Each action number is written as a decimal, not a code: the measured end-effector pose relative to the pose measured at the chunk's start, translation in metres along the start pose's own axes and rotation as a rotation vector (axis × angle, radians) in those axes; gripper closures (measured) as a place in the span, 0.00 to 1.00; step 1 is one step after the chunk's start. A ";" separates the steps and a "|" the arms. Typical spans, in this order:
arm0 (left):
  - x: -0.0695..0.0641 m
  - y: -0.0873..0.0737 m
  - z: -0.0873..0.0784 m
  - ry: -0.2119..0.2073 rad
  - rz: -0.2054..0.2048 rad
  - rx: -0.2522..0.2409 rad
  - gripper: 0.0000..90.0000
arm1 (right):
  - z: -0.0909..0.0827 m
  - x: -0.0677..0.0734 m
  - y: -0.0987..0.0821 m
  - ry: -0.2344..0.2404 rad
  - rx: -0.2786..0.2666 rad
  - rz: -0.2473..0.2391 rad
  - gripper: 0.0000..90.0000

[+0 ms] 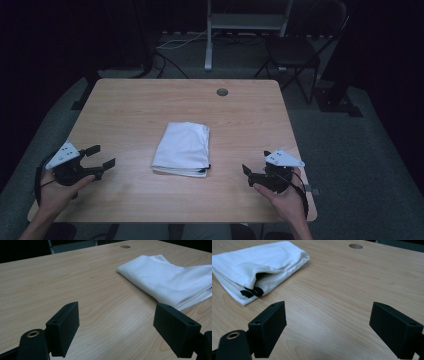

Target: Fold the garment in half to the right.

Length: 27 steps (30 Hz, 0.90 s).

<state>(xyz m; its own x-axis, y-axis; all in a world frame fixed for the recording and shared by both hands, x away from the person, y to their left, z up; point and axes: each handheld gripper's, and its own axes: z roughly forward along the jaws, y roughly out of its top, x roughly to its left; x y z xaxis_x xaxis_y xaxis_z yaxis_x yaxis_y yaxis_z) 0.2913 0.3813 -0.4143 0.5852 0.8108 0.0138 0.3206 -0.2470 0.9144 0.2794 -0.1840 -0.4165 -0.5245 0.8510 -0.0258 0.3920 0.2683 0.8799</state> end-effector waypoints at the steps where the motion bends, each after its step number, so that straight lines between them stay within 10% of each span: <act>1: 0.001 -0.001 -0.001 0.001 -0.005 -0.001 0.23 | 0.000 0.000 -0.001 0.000 0.000 0.001 0.15; 27: 0.002 -0.018 0.001 0.025 -0.019 -0.010 0.23 | -0.006 -0.006 -0.022 -0.047 -0.012 0.046 0.15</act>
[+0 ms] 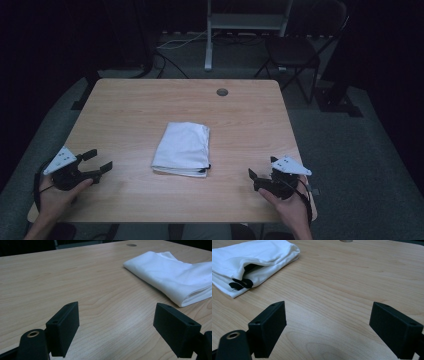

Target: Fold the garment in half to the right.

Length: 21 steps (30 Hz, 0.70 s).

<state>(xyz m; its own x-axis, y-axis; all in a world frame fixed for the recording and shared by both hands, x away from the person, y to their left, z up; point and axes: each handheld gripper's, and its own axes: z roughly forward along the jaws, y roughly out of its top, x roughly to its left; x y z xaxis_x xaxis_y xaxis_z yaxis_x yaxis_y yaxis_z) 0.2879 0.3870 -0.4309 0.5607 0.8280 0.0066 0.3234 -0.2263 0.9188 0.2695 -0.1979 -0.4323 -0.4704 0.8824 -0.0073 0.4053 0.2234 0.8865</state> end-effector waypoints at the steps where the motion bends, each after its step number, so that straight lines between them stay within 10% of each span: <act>1: 0.000 0.000 0.000 0.000 -0.003 -0.002 0.23 | 0.001 0.000 -0.001 -0.003 -0.004 0.004 0.15; 21: -0.003 -0.006 0.001 0.017 -0.003 -0.011 0.23 | 0.004 0.002 -0.008 -0.004 0.006 -0.009 0.15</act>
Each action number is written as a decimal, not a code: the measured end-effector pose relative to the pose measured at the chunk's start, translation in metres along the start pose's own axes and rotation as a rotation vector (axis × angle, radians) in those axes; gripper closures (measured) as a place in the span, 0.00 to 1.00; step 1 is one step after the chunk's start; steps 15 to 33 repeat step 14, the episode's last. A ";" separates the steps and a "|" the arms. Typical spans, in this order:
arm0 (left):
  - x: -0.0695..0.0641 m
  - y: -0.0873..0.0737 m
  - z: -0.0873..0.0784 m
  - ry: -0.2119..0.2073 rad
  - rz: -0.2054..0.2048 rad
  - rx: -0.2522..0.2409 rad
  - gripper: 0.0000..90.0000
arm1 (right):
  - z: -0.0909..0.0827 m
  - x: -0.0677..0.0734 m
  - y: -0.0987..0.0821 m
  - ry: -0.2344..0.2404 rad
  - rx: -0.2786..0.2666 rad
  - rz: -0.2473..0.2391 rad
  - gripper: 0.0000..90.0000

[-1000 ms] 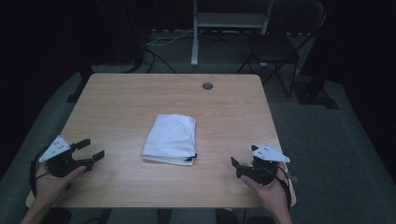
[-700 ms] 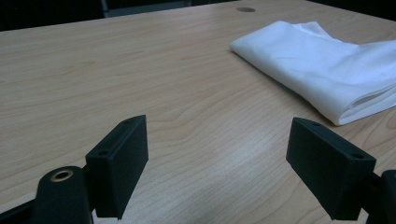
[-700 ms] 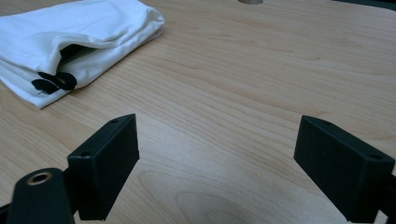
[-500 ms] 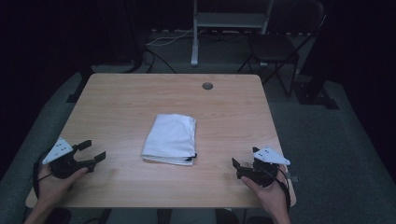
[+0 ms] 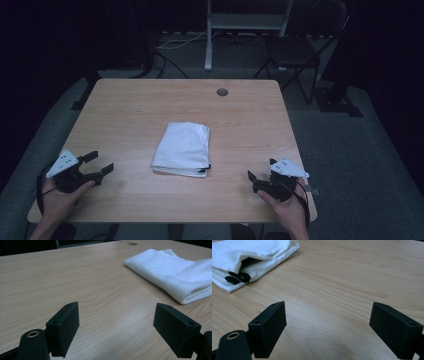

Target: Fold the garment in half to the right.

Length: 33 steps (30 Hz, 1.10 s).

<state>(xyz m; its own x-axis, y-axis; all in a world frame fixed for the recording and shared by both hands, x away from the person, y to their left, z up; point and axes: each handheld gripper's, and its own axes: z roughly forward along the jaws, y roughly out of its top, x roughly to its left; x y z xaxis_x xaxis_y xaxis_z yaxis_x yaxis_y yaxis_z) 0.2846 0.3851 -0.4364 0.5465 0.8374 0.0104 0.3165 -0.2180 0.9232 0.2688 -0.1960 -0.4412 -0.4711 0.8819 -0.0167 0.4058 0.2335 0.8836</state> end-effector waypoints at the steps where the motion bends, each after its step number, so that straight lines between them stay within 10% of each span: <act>1: 0.000 0.000 0.000 0.002 0.001 0.000 0.23 | 0.000 0.000 0.000 -0.002 0.000 -0.003 0.15; 33: -0.002 0.000 -0.001 0.015 0.015 0.003 0.23 | 0.001 0.001 0.000 -0.001 0.011 -0.012 0.13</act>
